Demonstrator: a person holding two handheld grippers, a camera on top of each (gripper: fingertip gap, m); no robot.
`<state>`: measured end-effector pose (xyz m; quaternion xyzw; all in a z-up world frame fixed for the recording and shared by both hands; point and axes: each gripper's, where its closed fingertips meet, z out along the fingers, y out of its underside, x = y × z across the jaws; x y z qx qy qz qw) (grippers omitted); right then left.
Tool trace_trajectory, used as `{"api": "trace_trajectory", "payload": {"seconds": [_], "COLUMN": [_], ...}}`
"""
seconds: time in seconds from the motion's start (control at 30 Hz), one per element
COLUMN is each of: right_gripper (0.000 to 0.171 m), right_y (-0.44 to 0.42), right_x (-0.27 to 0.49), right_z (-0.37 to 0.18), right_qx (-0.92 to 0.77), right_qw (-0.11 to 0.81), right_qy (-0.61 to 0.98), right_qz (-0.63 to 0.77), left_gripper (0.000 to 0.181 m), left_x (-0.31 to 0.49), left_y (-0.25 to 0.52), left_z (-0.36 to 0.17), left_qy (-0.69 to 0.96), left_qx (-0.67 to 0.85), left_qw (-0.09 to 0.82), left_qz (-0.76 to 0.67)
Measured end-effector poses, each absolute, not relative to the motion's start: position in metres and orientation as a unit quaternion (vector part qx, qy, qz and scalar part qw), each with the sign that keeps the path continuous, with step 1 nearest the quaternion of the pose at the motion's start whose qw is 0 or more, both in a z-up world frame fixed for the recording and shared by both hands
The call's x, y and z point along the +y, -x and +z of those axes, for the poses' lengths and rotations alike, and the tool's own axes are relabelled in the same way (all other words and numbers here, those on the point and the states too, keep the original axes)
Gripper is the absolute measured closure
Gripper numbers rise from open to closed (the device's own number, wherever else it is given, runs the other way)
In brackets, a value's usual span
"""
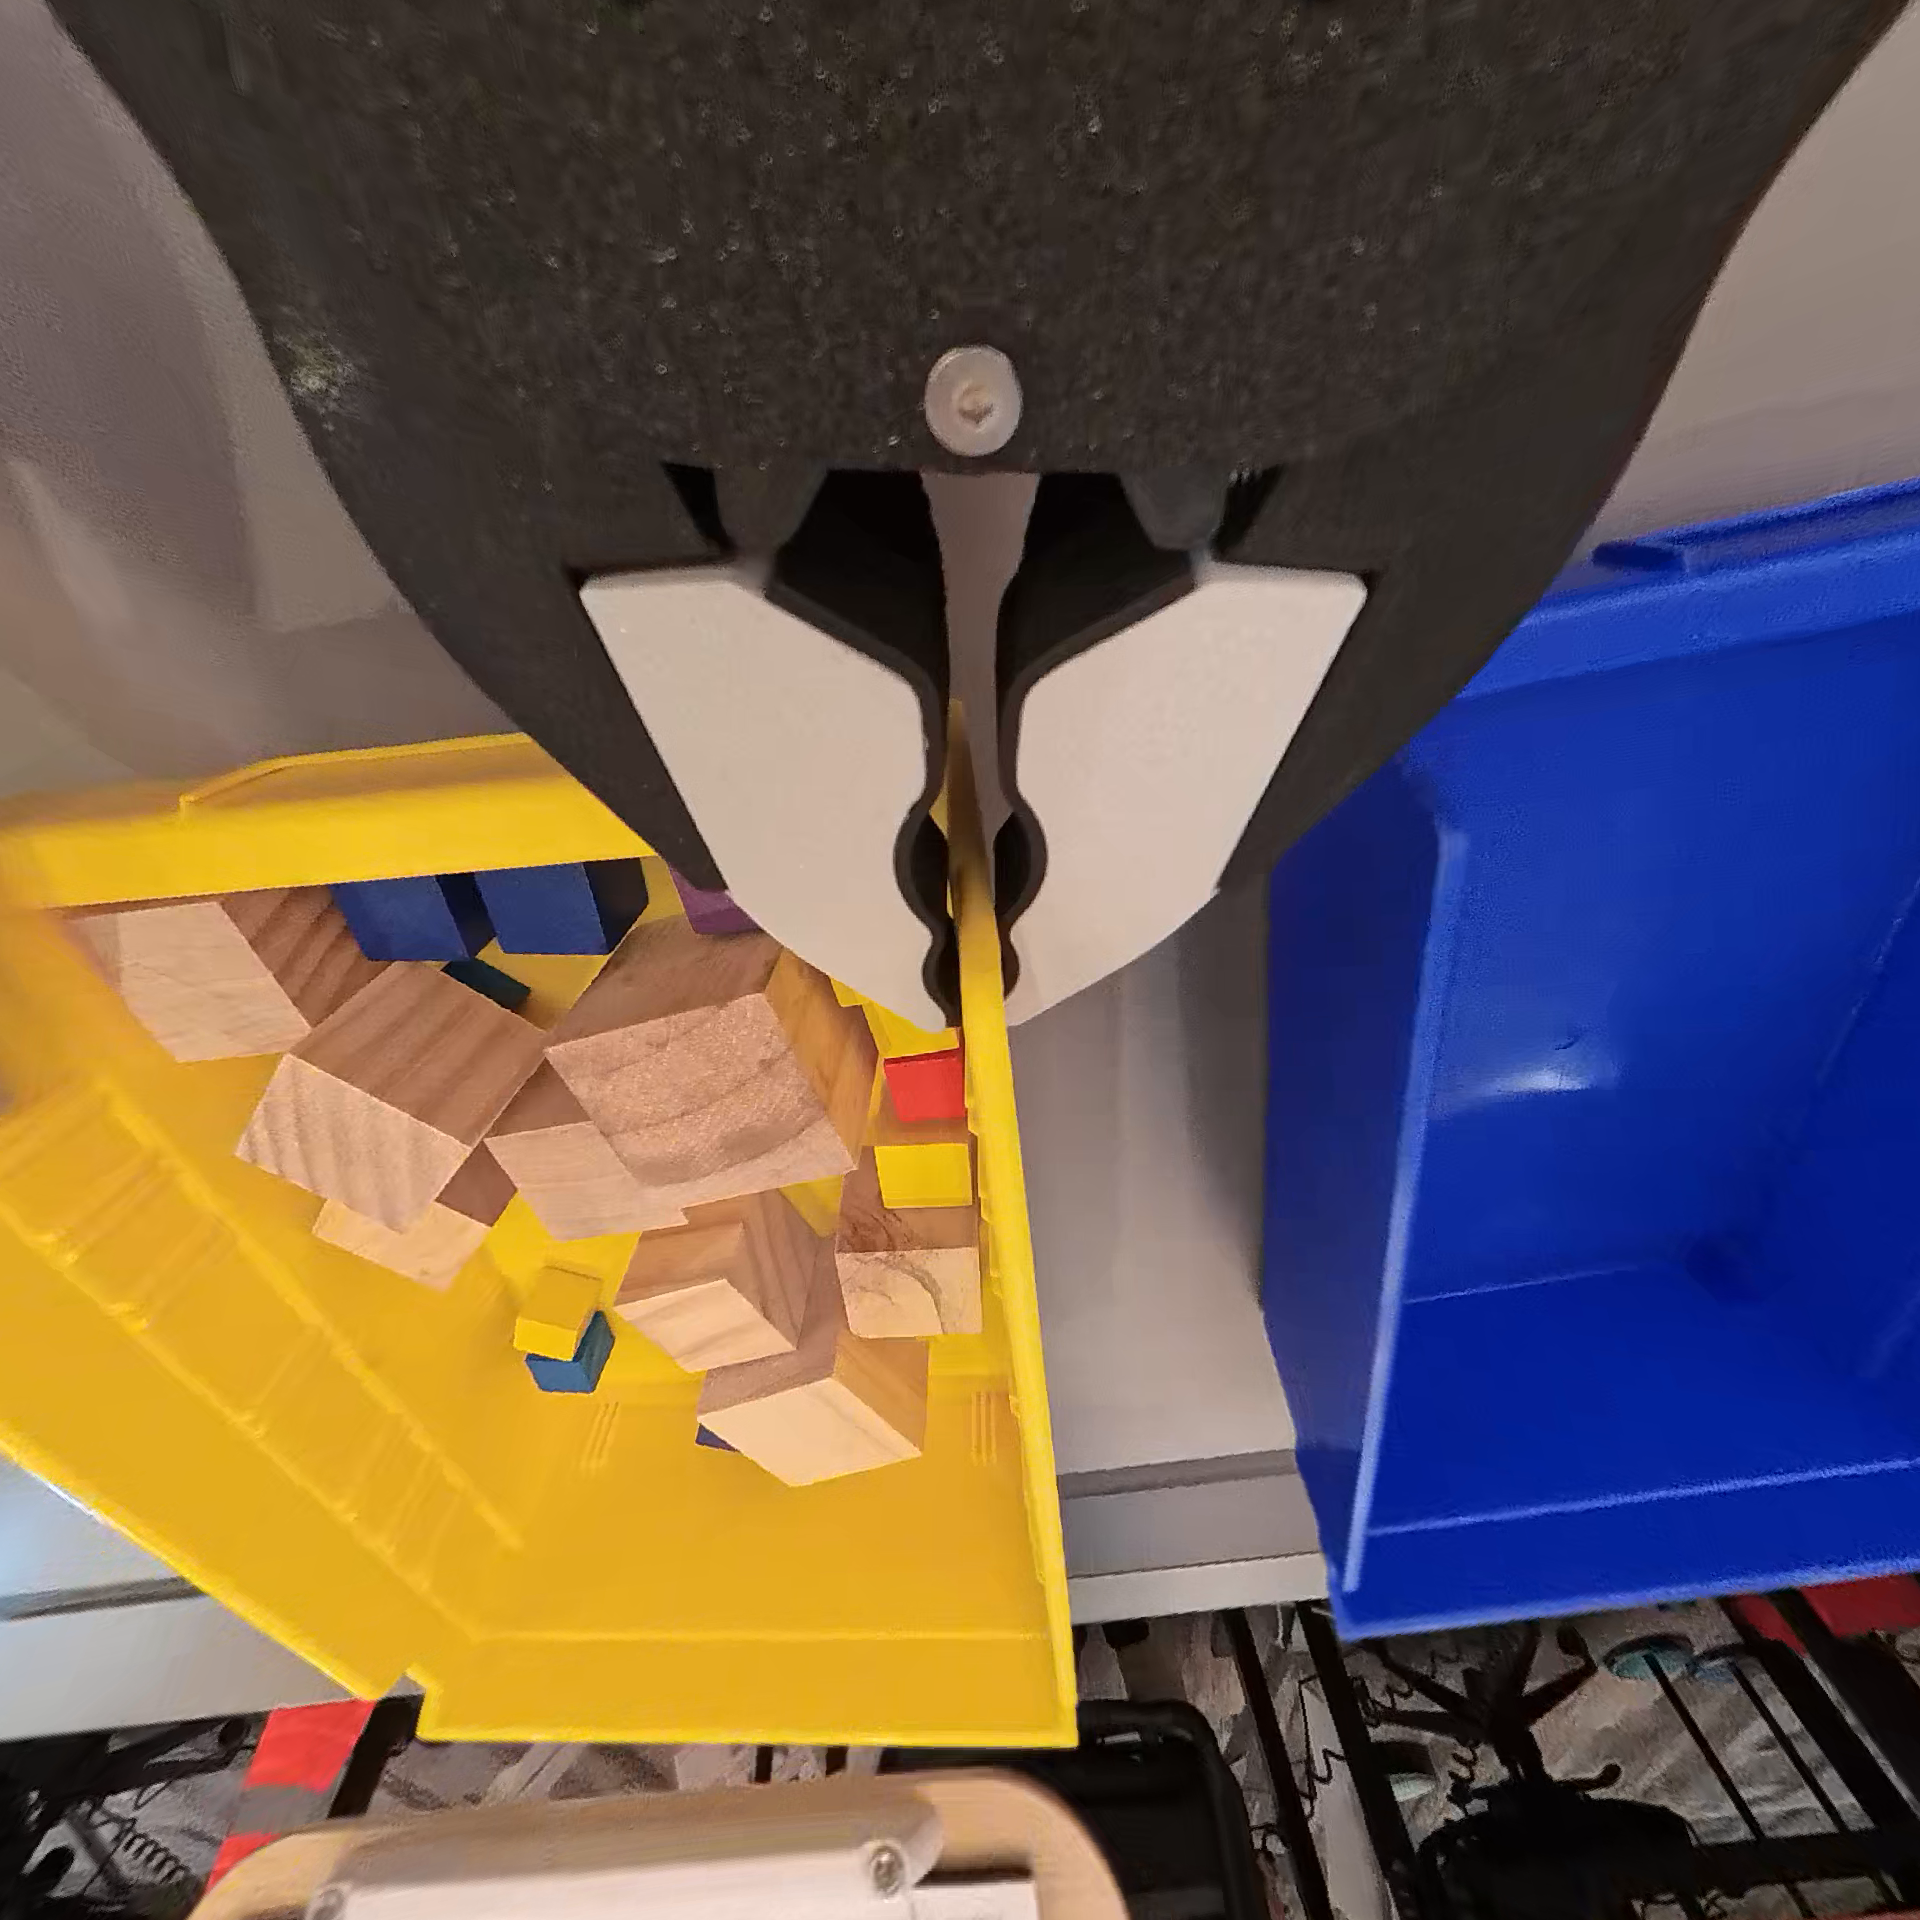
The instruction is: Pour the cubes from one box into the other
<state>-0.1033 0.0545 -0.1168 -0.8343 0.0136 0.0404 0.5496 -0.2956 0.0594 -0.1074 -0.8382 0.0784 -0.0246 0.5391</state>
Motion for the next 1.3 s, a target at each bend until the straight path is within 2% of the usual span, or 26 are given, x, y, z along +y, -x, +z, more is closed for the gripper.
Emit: {"api": "trace_trajectory", "payload": {"seconds": [0.13,0.23,0.3,0.37,0.43,0.53,0.63,0.7,0.83,0.9,0.93,0.97,1.0,1.03,1.13,1.3], "right_gripper": [0.165,0.151,0.132,0.128,0.128,0.128,0.128,0.128,0.127,0.127,0.126,0.125,0.125,0.125,0.119,0.118], "right_y": [0.114,0.118,0.12,0.12,0.122,0.131,0.167,0.201,0.257,0.283,0.296,0.308,0.319,0.329,0.353,0.389], "right_x": [0.062,0.06,0.048,0.034,0.024,0.016,0.0,-0.013,-0.035,-0.044,-0.048,-0.051,-0.053,-0.052,-0.038,-0.023], "right_z": [-0.119,-0.121,-0.117,-0.113,-0.11,-0.081,-0.069,-0.069,-0.091,-0.101,-0.107,-0.113,-0.119,-0.123,-0.13,-0.133], "right_qx": [0.005,-0.022,-0.045,-0.078,-0.119,-0.166,-0.226,-0.262,-0.316,-0.334,-0.338,-0.337,-0.335,-0.332,-0.305,-0.273], "right_qw": [0.576,0.575,0.573,0.562,0.526,0.539,0.537,0.532,0.5,0.498,0.495,0.491,0.488,0.485,0.493,0.499], "right_qy": [0.817,0.816,0.814,0.819,0.839,0.822,0.802,0.786,0.781,0.776,0.776,0.778,0.781,0.783,0.791,0.796], "right_qz": [0.033,0.052,0.078,0.083,0.08,0.078,0.128,0.175,0.199,0.197,0.197,0.198,0.201,0.203,0.195,0.206], "left_gripper": [0.177,0.167,0.148,0.123,0.121,0.13,0.115,0.115,0.113,0.115,0.123,0.138,0.169,0.177,0.179,0.178], "left_x": [0.065,0.05,0.024,-0.014,-0.05,-0.074,-0.058,-0.037,0.014,0.036,0.045,0.051,0.053,0.053,0.032,-0.035], "left_y": [0.307,0.301,0.296,0.294,0.309,0.369,0.466,0.517,0.561,0.565,0.568,0.57,0.57,0.569,0.571,0.566], "left_z": [-0.128,-0.119,-0.101,-0.088,-0.077,-0.081,-0.113,-0.123,-0.13,-0.129,-0.129,-0.129,-0.13,-0.13,-0.13,-0.131], "left_qy": [0.841,0.845,0.838,0.839,0.833,0.838,0.869,0.869,0.859,0.851,0.848,0.848,0.85,0.852,0.859,0.861], "left_qx": [0.062,0.091,0.117,0.137,0.134,0.076,0.001,-0.028,-0.033,-0.021,-0.017,-0.013,-0.014,-0.017,-0.017,-0.071], "left_qw": [0.534,0.517,0.515,0.497,0.499,0.503,0.483,0.488,0.507,0.52,0.527,0.528,0.524,0.519,0.51,0.503], "left_qz": [-0.053,-0.106,-0.136,-0.174,-0.198,-0.199,-0.105,-0.069,-0.066,-0.066,-0.056,-0.052,-0.055,-0.061,-0.021,-0.008]}}
